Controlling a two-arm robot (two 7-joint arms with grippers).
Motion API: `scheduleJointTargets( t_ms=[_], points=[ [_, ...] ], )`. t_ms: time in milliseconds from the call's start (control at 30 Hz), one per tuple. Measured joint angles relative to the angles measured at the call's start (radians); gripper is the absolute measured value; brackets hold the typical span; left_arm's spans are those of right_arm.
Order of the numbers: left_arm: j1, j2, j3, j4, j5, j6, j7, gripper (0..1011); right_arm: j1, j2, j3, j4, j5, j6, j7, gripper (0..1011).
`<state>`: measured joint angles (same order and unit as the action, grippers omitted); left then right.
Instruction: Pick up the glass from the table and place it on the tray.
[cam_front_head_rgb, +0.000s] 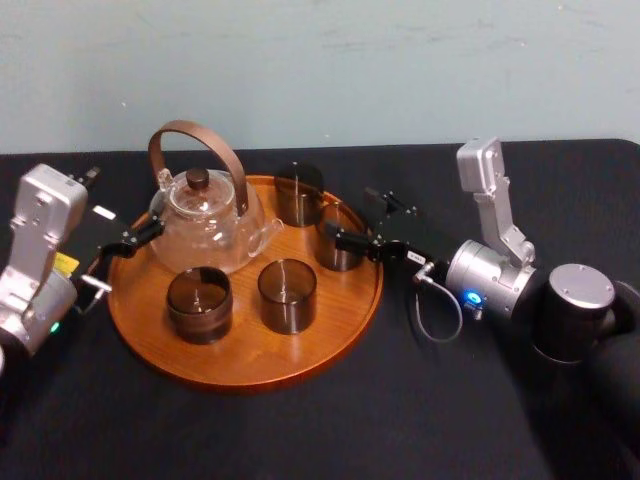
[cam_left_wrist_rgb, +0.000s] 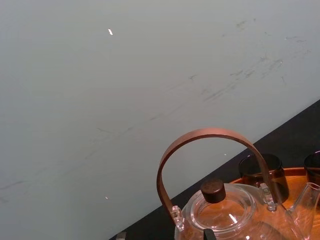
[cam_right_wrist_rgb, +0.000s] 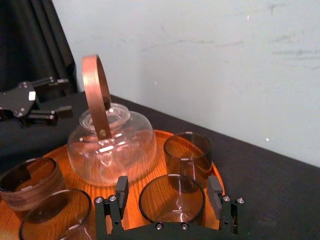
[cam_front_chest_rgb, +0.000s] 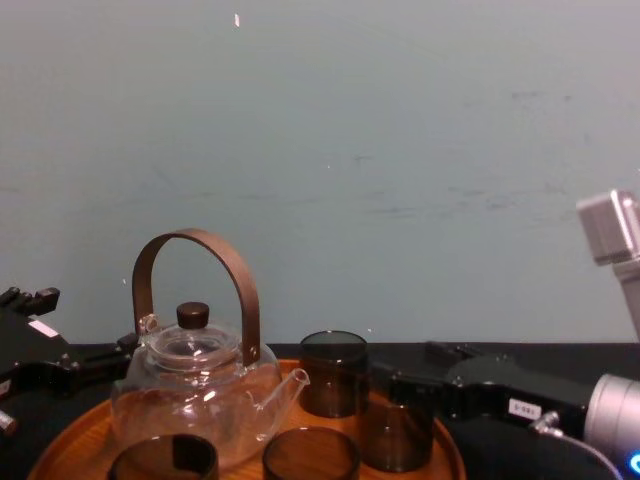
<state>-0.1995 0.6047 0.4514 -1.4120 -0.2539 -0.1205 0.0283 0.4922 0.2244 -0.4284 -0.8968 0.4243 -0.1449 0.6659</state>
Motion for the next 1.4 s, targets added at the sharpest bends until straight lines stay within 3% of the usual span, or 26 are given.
scheduleJointTargets(
  t_ms=[433, 667, 967, 1400],
  points=[
    [0.000, 0.000, 0.000, 0.000, 0.000, 0.000, 0.000, 1001, -0.136, 0.092, 0.045, -0.248, 0.066, 0.024, -0.045, 1002],
    [0.000, 0.000, 0.000, 0.000, 0.000, 0.000, 0.000, 1001, -0.201, 0.139, 0.078, -0.324, 0.084, 0.018, -0.087, 1002],
    [0.000, 0.000, 0.000, 0.000, 0.000, 0.000, 0.000, 1001, -0.255, 0.174, 0.121, -0.351, 0.104, 0.008, -0.124, 1002],
    [0.000, 0.000, 0.000, 0.000, 0.000, 0.000, 0.000, 1001, -0.278, 0.172, 0.196, -0.316, 0.090, -0.014, -0.202, 1002]
  ],
)
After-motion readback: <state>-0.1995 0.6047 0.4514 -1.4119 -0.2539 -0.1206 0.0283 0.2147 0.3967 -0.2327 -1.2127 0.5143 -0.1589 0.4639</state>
